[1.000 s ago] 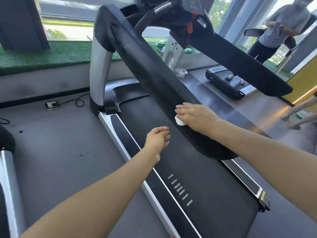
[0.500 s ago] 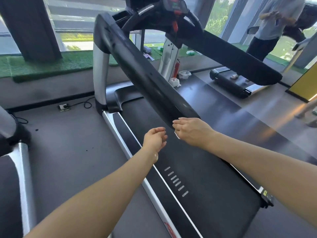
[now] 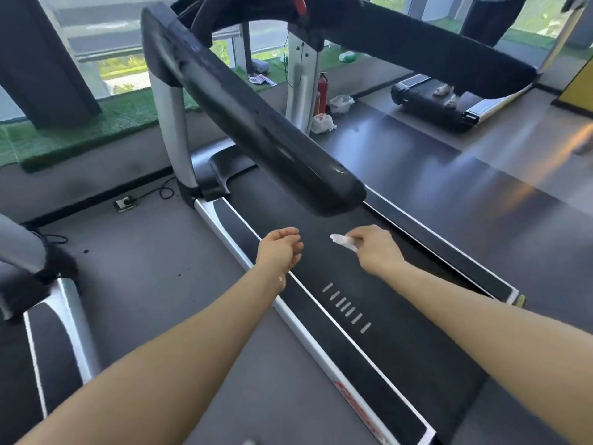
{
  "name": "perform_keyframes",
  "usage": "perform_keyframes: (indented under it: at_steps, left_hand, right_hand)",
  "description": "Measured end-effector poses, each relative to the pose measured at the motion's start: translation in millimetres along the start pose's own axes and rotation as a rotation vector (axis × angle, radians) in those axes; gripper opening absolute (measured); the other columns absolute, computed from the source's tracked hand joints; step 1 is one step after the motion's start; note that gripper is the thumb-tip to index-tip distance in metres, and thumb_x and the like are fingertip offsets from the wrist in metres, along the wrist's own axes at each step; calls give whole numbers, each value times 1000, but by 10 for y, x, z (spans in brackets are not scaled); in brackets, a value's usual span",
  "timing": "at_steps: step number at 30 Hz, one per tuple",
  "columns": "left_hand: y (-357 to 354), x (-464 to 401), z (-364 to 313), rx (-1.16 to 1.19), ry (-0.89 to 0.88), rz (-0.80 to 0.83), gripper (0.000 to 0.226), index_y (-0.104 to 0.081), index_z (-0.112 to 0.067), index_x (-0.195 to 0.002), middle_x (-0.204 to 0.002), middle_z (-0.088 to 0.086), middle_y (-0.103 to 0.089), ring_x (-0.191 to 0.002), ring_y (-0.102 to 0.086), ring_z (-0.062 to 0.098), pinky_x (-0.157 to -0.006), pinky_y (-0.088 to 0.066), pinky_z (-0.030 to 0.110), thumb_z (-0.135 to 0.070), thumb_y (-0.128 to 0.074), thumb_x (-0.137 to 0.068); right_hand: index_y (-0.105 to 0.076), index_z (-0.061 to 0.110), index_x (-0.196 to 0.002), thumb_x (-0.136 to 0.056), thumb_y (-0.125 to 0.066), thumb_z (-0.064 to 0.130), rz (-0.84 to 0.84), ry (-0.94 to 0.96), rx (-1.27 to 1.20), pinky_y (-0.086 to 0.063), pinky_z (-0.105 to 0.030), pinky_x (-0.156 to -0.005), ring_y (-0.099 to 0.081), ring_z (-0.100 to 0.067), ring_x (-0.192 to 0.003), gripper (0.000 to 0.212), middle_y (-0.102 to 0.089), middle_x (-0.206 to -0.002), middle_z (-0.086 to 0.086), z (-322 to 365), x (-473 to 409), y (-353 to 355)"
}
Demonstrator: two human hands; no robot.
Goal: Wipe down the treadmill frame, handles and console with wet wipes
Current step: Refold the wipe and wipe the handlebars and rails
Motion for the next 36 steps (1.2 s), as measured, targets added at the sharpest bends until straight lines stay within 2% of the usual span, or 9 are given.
perform_keyframes:
  at_steps: [2,4,8,11,17,22,27,32,36]
  left_hand:
    - [39,-88,5,-25,12,-7,17,-61,-17,-85,-81,-1,-60,-73,-59,8,-67,-51,19,-4,-53,-93]
    - [85,-165,10,-55,25,-17,16,-61,-17,-86,-82,0,-61,-73,-60,8,-66,-51,19,-4,-53,-93]
    - [159,-263,-35,-89,29,-11,15,-62,-15,-95,-86,3,-61,-74,-59,8,-66,-50,18,-4,-52,-93]
    - [189,-267,-69,-94,25,2,18,-63,-12,-103,-92,4,-62,-77,-60,9,-73,-51,20,-3,-51,-92]
    - [171,-152,-146,-89,13,15,15,-64,-15,-95,-94,2,-63,-81,-62,9,-68,-50,19,-3,-55,-91]
    - [46,1,-238,-100,-14,49,14,-63,-16,-92,-95,1,-63,-83,-61,9,-70,-50,20,-5,-54,-92]
    - [-133,156,-332,-109,-48,88,13,-62,-16,-92,-95,2,-62,-84,-60,10,-68,-50,20,-6,-54,-93]
    - [-223,286,-438,-116,-91,109,12,-61,-17,-92,-89,1,-61,-81,-60,10,-65,-48,19,-7,-54,-93]
    - [-249,360,-552,-108,-131,118,14,-61,-18,-89,-89,1,-62,-78,-59,9,-64,-48,20,-6,-55,-93]
  right_hand:
    - [-62,12,-79,-93,-56,22,7,-354,-486,-42,-24,-57,-50,-21,-62,19,-56,-76,-6,-165,-73,-231]
    - [-60,6,-100,-94,-47,0,55,-617,-1049,-49,-27,-59,-58,-22,-65,15,-58,-81,-12,-137,-127,-546]
    - [-52,-7,-113,-93,-39,-14,104,-614,-1542,-51,-35,-81,-56,-32,-118,25,-58,-120,-24,318,-370,-701]
    - [-52,-6,-81,-91,-43,-16,123,-604,-1805,-45,-33,-98,-53,-32,-122,18,-58,-88,-21,545,-369,-615]
    - [-54,-9,-95,-90,-40,-19,72,-559,-1912,-55,-32,-73,-59,-38,-110,18,-59,-91,-24,461,-173,-383]
    - [-51,-11,-93,-90,-34,-21,97,-558,-1798,-53,-37,-87,-60,-39,-107,20,-57,-87,-25,436,-31,-90]
    - [-39,-17,-124,-90,-30,-20,131,-546,-1669,-58,-35,-68,-63,-38,-95,35,-54,-99,-32,420,55,194]
    - [-38,-15,-129,-90,-30,-20,90,-522,-1533,-58,-35,-56,-63,-36,-104,39,-55,-110,-33,440,111,444]
    - [-45,-18,-107,-92,-29,-19,54,-427,-1530,-54,-33,-82,-61,-35,-104,22,-56,-98,-29,515,185,676]
Point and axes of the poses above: each hand's wrist, its own x-axis away from the middle knuckle, its own y-axis out of the back of the hand, z = x × y, the point moved 6 cm from there along -x, towards the middle knuckle
